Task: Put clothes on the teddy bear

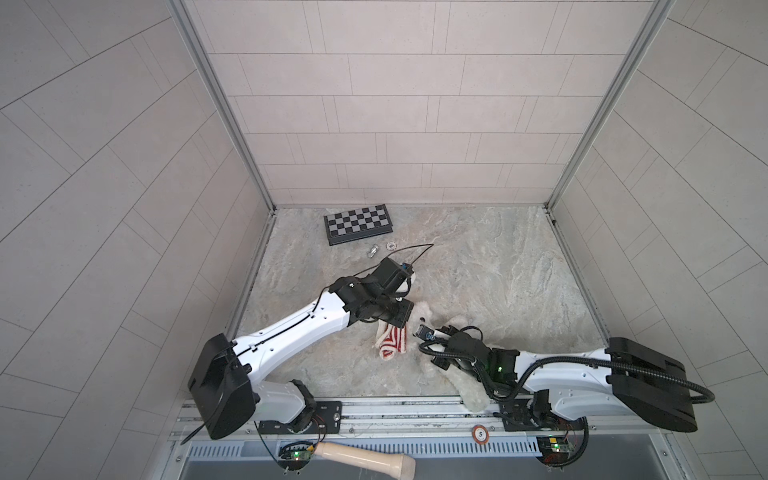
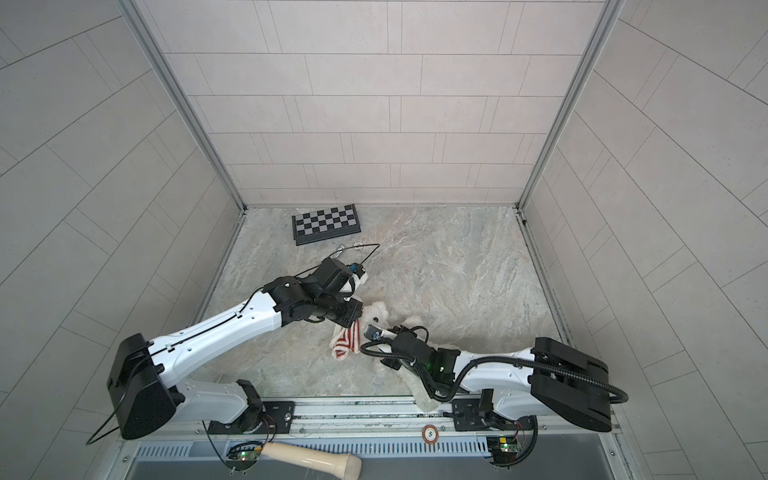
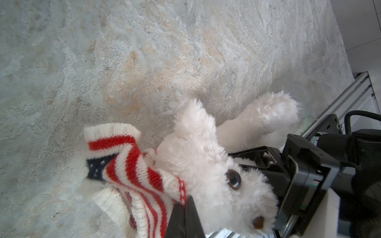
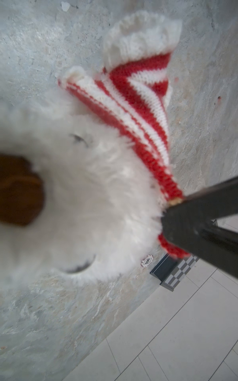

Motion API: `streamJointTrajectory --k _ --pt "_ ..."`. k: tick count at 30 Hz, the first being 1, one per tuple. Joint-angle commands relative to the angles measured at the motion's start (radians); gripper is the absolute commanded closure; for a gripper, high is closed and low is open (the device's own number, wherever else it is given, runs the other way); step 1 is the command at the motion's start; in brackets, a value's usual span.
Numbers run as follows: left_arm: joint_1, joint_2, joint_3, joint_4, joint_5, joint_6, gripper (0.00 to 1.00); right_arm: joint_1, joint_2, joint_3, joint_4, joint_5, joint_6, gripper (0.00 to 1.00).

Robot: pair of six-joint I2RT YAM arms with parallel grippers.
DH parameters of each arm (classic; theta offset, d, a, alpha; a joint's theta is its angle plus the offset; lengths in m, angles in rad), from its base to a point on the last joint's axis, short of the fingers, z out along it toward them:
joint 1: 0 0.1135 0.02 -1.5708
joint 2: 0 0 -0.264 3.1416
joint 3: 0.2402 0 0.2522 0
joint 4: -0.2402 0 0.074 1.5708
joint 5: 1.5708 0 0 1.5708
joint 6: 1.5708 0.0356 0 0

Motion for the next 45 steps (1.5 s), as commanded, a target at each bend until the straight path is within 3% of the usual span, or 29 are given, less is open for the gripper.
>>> streamJointTrajectory --k 1,12,15,18,27,37,42,45 --pt "-0.005 -0.014 0.030 0.035 0.025 -0.018 1.00 0.005 -0.012 -0.017 0.058 -0.073 -0.043 1.00" --pt "-0.019 -0.093 -0.069 0.144 0.185 -0.099 1.00 0.006 -0.016 -0.074 0.211 -0.104 -0.069 1.00" --pt "-0.043 -0.103 -0.073 0.145 0.217 -0.112 1.00 0.006 -0.053 -0.075 0.222 -0.175 -0.092 1.00" --pt "-0.068 -0.101 -0.039 0.121 0.225 -0.109 1.00 0.006 -0.098 -0.087 0.266 -0.208 -0.097 1.00" --pt "-0.086 -0.137 0.035 0.180 0.306 -0.206 1.00 0.005 -0.214 -0.110 0.380 -0.139 -0.148 1.00" --pt "-0.127 -0.098 0.245 0.147 0.304 -0.241 1.00 0.005 -0.193 -0.068 0.551 -0.057 -0.201 1.00" --pt "-0.127 -0.072 0.365 0.052 0.246 -0.190 0.73 0.003 -0.193 -0.055 0.604 -0.099 -0.216 1.00" --pt "-0.127 -0.056 0.405 0.031 0.232 -0.187 0.66 0.002 -0.194 -0.048 0.629 -0.106 -0.215 1.00"
